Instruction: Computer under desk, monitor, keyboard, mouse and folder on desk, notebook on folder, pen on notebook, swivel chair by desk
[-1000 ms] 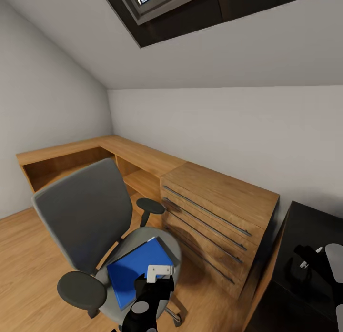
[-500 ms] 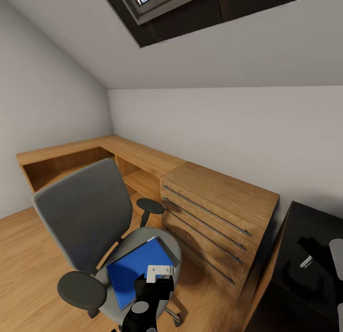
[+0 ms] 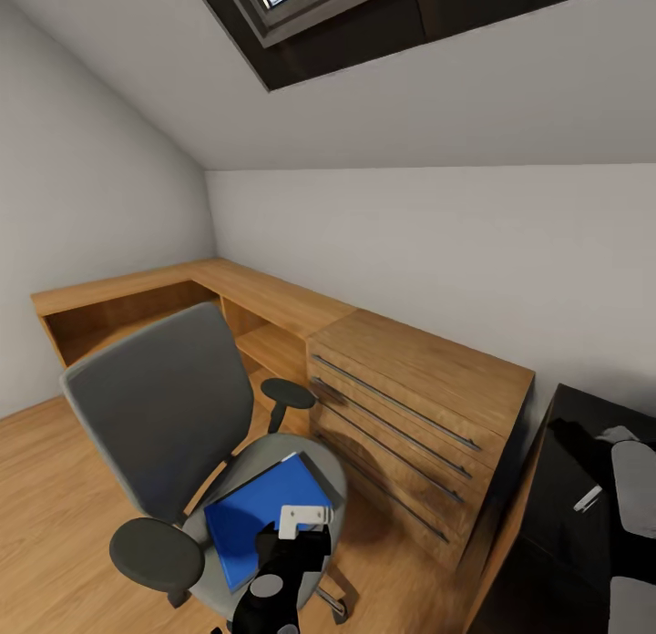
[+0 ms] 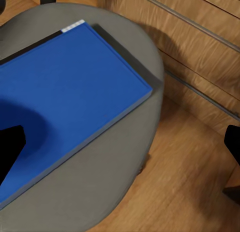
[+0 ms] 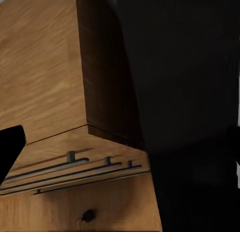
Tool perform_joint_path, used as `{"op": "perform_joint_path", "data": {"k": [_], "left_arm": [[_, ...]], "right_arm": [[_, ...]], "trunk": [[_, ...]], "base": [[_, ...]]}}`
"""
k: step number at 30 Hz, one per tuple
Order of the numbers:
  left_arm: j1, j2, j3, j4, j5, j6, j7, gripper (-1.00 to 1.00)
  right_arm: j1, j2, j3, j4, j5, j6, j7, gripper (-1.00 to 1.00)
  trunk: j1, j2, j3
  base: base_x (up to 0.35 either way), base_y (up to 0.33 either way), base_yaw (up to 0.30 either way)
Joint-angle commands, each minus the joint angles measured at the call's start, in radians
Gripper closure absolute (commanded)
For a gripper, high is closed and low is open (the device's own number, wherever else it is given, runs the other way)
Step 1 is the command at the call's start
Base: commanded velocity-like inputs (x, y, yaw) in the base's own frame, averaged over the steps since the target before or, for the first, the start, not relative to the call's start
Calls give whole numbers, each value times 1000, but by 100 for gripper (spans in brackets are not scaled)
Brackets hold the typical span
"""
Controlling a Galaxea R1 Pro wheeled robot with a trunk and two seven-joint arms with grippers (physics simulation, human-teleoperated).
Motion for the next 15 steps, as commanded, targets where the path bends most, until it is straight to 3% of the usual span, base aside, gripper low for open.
{"op": "perform_joint_path", "data": {"k": [1, 4, 7, 8, 10, 11, 15], "left_arm": [[-1, 1, -2, -2, 5, 3, 8, -100], [-1, 1, 1, -2, 5, 3, 8, -100], [-1, 1, 26, -2, 5, 3, 8, -100], [-1, 1, 50, -2, 5, 3, 7, -100], [-1, 1, 61, -2, 5, 3, 7, -100], [-1, 1, 67, -2, 5, 3, 7, -100], [-1, 1, 72, -2, 6, 3, 7, -100]], "right_arm": [[-1, 4, 0, -2, -11, 2, -9, -100], [0, 31, 4, -6, -10, 2, -7, -100], [0, 76, 18, -11, -1, 2, -6, -100], [0, 97, 63, -11, 25, 0, -8, -100], [0, 105, 115, -8, 58, -11, -9, -100], [1, 111, 167, -3, 95, -34, -10, -100], [1, 114, 261, 39, 150, -84, -10, -100]], "trunk": [[0, -1, -1], [0, -1, -1], [0, -1, -1], [0, -1, -1], [0, -1, -1], [0, -1, -1], [0, -1, -1]], "base": [[0, 0, 0], [0, 0, 9], [0, 0, 135], [0, 0, 238], [0, 0, 256], [0, 0, 270], [0, 0, 276]]}}
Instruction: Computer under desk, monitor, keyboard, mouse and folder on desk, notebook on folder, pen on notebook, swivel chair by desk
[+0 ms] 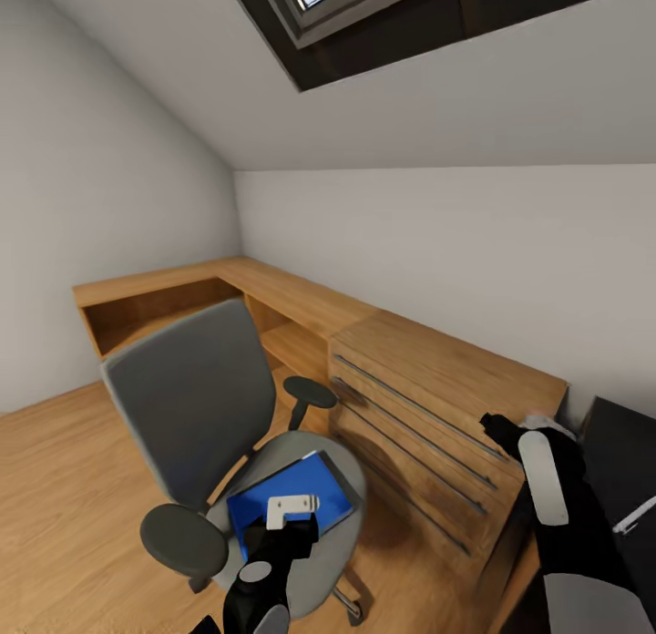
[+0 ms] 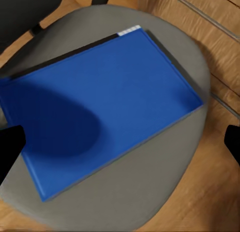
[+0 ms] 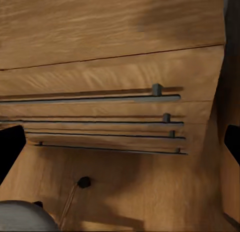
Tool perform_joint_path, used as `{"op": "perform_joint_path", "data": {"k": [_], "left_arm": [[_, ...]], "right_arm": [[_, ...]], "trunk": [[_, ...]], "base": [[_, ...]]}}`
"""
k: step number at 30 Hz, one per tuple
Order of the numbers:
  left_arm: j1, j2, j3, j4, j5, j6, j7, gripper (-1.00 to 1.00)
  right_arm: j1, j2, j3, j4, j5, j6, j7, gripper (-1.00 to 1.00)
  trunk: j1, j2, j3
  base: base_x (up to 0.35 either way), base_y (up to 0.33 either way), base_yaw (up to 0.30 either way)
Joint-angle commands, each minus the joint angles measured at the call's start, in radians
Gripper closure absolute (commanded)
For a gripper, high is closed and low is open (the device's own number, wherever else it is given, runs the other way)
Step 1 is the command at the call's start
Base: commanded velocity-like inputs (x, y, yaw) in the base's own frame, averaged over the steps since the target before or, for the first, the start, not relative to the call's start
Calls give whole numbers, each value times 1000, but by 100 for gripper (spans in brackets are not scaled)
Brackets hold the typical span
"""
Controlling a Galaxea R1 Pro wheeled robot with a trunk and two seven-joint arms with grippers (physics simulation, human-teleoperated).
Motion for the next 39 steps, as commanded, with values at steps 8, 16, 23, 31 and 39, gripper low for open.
{"op": "perform_joint_path", "data": {"k": [8, 16, 23, 31, 39], "left_arm": [[-1, 1, 0, -1, 5, 1, 9, -100], [32, 95, -14, -170, 6, -128, 64, -100], [38, 113, -23, -192, 6, -136, 72, -100], [38, 116, 6, -192, 9, -136, 75, -100], [38, 118, 92, -188, 102, -135, 75, -100]], "right_arm": [[0, 0, 143, 51, 7, -41, -7, -100], [0, 0, 231, 102, 7, -87, -7, -100], [0, 0, 239, 115, 7, -99, -7, -100], [0, 0, 253, 127, 8, -103, -6, -100], [0, 0, 299, 155, 9, -127, -5, -100]], "trunk": [[0, -1, -1], [0, -1, -1], [0, -1, -1], [0, -1, -1], [0, -1, -1]], "base": [[0, 0, 281], [0, 0, 281], [0, 0, 281], [0, 0, 281], [0, 0, 281]]}}
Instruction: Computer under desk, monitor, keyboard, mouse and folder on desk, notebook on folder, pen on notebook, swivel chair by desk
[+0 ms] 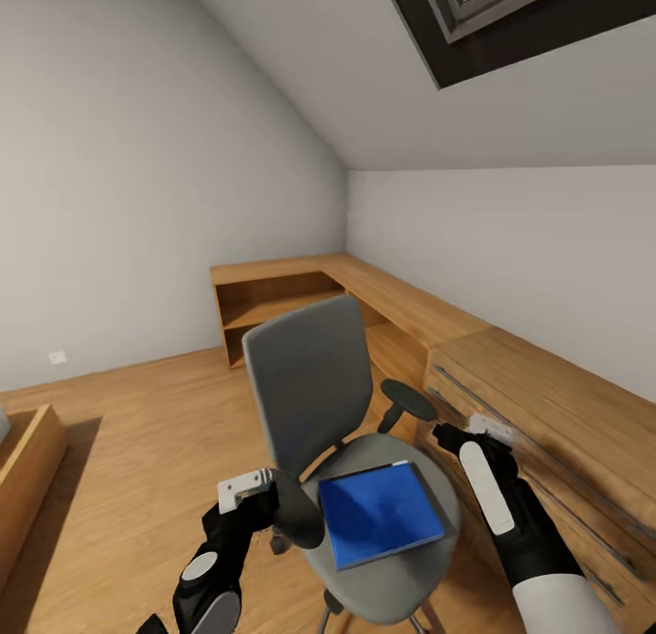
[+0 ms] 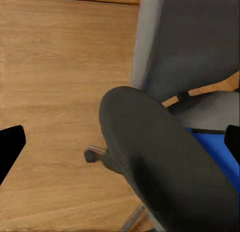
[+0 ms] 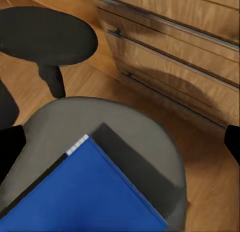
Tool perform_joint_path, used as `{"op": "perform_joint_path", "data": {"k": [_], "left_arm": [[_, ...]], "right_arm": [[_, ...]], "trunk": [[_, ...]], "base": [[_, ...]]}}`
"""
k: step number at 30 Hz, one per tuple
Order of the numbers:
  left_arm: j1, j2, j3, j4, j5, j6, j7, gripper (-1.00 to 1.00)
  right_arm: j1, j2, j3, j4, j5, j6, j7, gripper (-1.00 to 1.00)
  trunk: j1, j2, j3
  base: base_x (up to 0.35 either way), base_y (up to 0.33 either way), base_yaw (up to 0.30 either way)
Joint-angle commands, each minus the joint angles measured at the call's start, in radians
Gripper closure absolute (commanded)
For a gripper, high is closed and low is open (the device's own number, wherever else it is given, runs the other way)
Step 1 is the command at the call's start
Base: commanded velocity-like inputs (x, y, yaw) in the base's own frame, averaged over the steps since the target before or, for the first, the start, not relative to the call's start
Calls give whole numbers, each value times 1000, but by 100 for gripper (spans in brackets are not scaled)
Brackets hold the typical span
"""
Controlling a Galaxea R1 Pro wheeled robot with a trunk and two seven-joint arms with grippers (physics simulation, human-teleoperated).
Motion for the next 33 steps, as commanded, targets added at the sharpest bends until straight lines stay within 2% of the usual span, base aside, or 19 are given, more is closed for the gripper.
{"op": "perform_joint_path", "data": {"k": [1, 2, 3, 7, 12, 18, 21, 29, 33], "left_arm": [[-2, 1, 45, 2, 20, 5, 7, -100], [-2, 1, 77, 4, 26, 5, 6, -100], [-2, 1, 94, 4, 28, 6, 5, -100], [-2, 1, 143, 5, 31, 6, 5, -100], [-2, 1, 160, 6, 33, 6, 5, -100], [-2, 2, 177, 6, 72, 6, 5, -100], [-1, 6, 179, 6, 80, 6, 5, -100], [-1, 9, 181, 6, 85, 6, 5, -100], [-2, 9, 181, 6, 86, 6, 5, -100]], "right_arm": [[-1, -1, 34, 14, -8, -37, -9, -100], [-1, -2, 58, 29, -8, -63, -9, -100], [-1, -2, 71, 38, -7, -75, -9, -100], [-1, -2, 94, 60, -6, -94, -8, -100], [-1, -2, 99, 82, -6, -96, -8, -100], [-1, -4, 100, 102, -4, -98, -8, -100], [-1, -5, 99, 116, 0, -105, -8, -100], [-1, -3, 101, 127, 56, -124, -8, -100], [-1, -3, 102, 125, 65, -125, -8, -100]], "trunk": [[0, -1, -1], [0, -1, -1], [0, -1, -1], [0, -1, -1], [0, -1, -3], [0, -1, -5], [0, -1, -6], [0, -1, -10], [0, -1, -11]], "base": [[0, 0, 281], [0, 0, 281], [0, 0, 281], [0, 0, 281], [0, 0, 281], [0, 0, 281], [0, 0, 278], [0, 0, 236], [0, 0, 72]]}}
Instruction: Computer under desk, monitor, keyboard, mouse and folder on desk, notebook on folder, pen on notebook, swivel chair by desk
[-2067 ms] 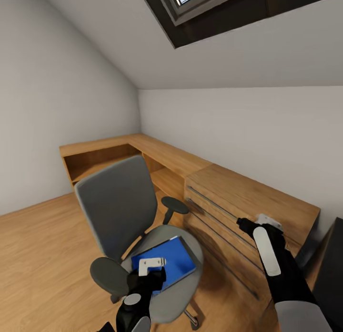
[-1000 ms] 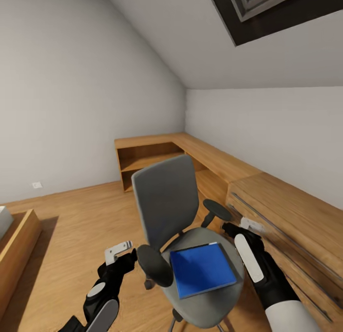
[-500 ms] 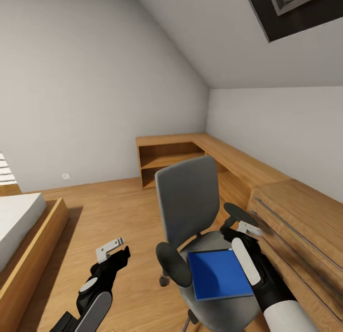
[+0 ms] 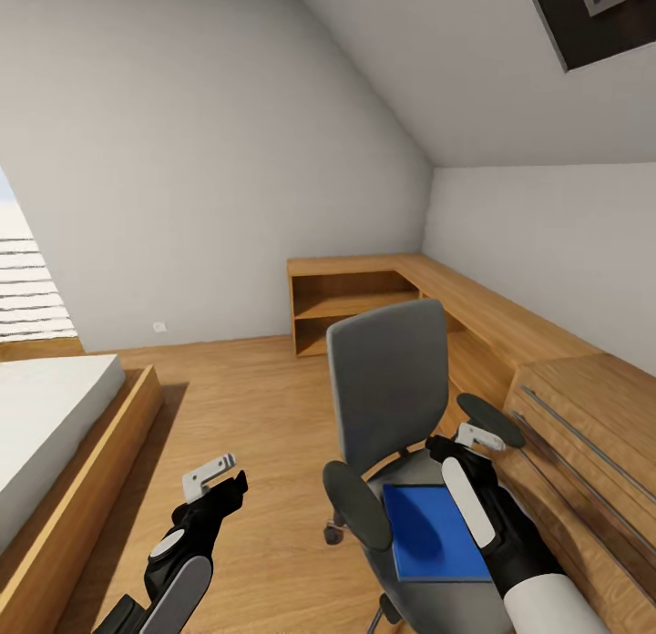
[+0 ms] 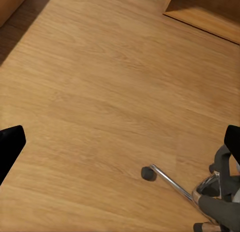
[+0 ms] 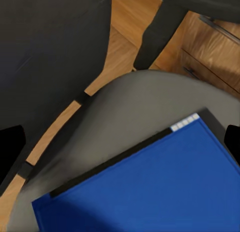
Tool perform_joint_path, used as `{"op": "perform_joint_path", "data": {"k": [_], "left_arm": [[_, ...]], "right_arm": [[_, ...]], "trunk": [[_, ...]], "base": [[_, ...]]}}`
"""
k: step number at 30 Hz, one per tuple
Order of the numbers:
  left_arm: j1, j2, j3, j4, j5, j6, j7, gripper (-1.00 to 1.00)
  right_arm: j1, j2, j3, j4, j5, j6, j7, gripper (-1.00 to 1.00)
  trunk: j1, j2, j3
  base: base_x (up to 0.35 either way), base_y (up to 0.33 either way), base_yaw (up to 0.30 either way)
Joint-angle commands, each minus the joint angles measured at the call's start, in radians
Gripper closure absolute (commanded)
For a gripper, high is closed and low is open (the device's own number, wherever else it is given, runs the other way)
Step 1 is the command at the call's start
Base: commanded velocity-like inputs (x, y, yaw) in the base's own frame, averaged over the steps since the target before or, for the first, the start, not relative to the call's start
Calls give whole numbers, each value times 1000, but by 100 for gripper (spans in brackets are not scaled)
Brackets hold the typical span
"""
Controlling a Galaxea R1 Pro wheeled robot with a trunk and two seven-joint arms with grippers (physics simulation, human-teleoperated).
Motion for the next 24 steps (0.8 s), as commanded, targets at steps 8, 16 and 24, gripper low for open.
{"op": "perform_joint_path", "data": {"k": [8, 16, 24], "left_arm": [[-1, -1, -5, -6, 4, 4, 7, -100], [-1, -5, -2, -10, 4, 2, 8, -100], [-1, -7, -2, -11, 4, 2, 9, -100]], "right_arm": [[-2, -3, 0, -1, -5, 3, -8, -100], [-2, -9, 0, -23, 5, 6, -12, -100], [-2, -8, 0, -5, 87, 3, -16, -100]], "trunk": [[0, -1, -1], [23, -43, -20], [54, -99, -45]], "base": [[0, 0, 11], [0, 0, 0], [0, 0, 0]]}}
